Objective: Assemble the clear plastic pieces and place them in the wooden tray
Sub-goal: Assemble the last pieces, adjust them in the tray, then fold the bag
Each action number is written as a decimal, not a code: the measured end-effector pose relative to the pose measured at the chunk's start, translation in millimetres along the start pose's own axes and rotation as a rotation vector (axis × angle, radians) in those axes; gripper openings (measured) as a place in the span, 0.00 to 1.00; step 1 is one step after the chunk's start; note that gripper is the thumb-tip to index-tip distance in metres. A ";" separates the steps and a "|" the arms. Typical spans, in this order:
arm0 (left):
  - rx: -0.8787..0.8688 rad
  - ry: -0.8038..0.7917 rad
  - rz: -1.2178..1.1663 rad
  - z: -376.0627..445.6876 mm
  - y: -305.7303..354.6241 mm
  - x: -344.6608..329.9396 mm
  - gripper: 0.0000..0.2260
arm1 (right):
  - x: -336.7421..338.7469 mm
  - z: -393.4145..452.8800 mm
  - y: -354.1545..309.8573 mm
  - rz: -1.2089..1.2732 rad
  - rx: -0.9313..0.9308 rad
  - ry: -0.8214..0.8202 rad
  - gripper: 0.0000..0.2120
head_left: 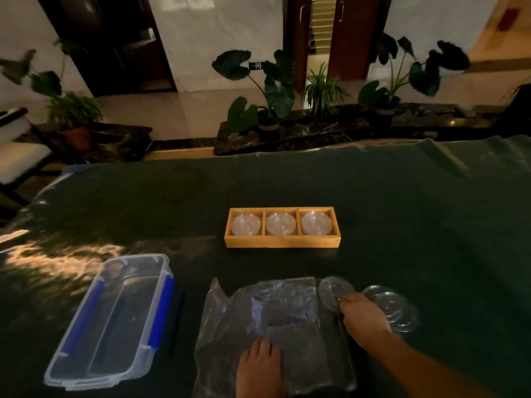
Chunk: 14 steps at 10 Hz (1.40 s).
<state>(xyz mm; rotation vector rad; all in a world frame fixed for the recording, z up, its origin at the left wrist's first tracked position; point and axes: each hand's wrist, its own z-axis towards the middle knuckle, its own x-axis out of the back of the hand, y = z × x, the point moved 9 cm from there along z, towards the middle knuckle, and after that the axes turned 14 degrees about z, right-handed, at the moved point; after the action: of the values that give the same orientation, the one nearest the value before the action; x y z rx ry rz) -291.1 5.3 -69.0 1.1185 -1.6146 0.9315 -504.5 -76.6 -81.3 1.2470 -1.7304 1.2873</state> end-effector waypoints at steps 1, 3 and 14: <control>0.084 -0.075 -0.016 6.3 -3.3 5.7 0.19 | 5.9 -1.8 -2.2 -0.070 0.047 0.010 0.17; 0.174 -0.263 -0.171 18.4 -11.4 -15.3 0.25 | 34.1 -26.7 2.1 0.178 -0.001 0.143 0.18; 0.407 -0.522 -2.374 46.0 17.0 13.3 0.22 | -7.2 -91.6 46.0 0.235 -0.084 0.045 0.18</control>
<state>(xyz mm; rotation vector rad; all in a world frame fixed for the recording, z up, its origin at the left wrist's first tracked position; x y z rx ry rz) -321.5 -35.4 -70.4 2.3845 0.4289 -0.7586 -549.2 15.6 -74.4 0.9819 -1.9222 1.3474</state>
